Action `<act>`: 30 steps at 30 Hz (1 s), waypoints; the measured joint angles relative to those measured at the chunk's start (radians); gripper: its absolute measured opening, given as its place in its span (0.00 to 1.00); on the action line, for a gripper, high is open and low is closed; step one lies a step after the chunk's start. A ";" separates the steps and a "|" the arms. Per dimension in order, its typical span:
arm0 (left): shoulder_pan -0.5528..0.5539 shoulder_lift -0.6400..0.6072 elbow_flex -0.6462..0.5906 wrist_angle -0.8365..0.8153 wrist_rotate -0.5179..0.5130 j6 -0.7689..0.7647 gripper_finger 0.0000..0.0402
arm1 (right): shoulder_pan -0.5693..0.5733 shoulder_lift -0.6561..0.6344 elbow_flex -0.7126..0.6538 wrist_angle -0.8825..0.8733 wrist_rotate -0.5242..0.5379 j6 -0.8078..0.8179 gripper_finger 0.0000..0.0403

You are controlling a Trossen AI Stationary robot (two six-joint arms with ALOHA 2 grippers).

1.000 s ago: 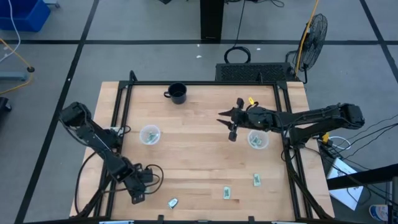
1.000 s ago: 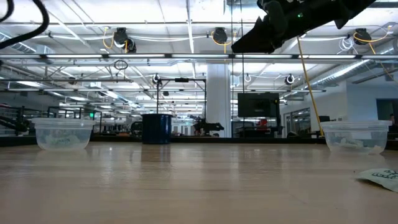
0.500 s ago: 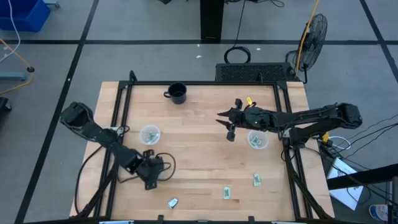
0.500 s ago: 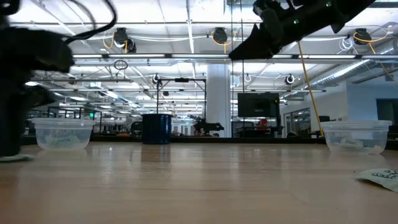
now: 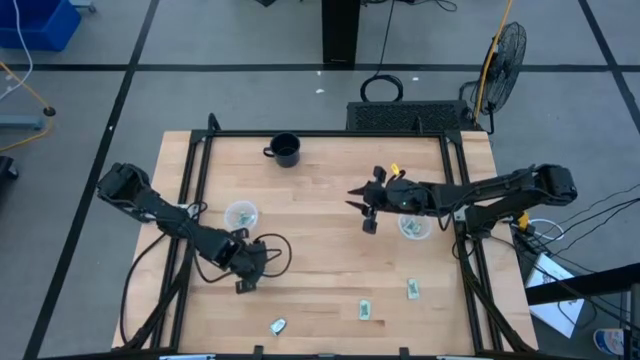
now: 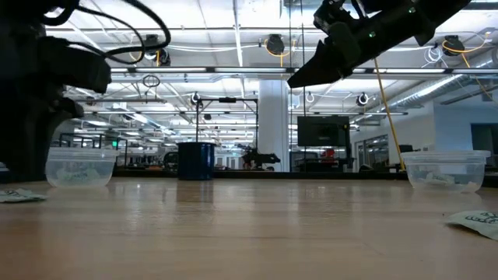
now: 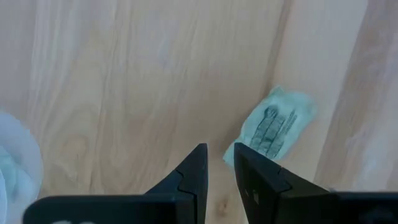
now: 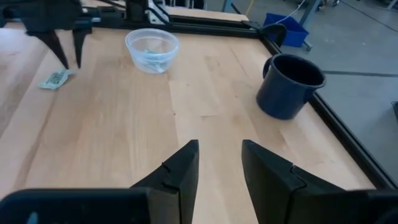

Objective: Pick and place Stevia / Truvia into bins
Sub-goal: Put the stevia packet into the left container

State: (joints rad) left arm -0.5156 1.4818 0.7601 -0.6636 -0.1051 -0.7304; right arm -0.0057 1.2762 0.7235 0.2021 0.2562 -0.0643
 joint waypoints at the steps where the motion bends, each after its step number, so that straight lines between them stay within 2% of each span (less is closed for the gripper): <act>1: 0.000 0.000 0.000 -0.004 0.000 -0.005 0.21 | 0.003 0.000 0.000 0.001 0.000 0.000 0.28; 5: -0.001 0.000 0.000 0.034 0.005 0.015 0.25 | 0.009 0.000 0.000 0.003 0.000 0.000 0.28; 13: -0.003 0.010 -0.017 0.044 0.019 0.011 0.39 | 0.008 0.000 0.000 0.003 0.000 0.000 0.28; 20: -0.003 0.011 -0.069 0.097 0.049 0.023 0.42 | 0.008 0.000 0.000 0.003 0.000 0.000 0.28; 24: 0.000 0.011 -0.069 0.092 0.046 0.080 0.32 | 0.008 0.000 0.000 0.004 0.000 -0.001 0.28; 29: 0.019 0.006 -0.068 0.089 0.045 0.092 0.06 | 0.008 0.000 0.000 0.009 0.000 -0.002 0.28; 30: 0.022 0.001 -0.062 0.081 0.045 0.092 0.03 | 0.008 0.000 0.000 0.009 0.000 -0.001 0.28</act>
State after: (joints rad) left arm -0.4934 1.4831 0.6976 -0.5829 -0.0600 -0.6388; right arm 0.0021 1.2762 0.7235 0.2115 0.2558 -0.0652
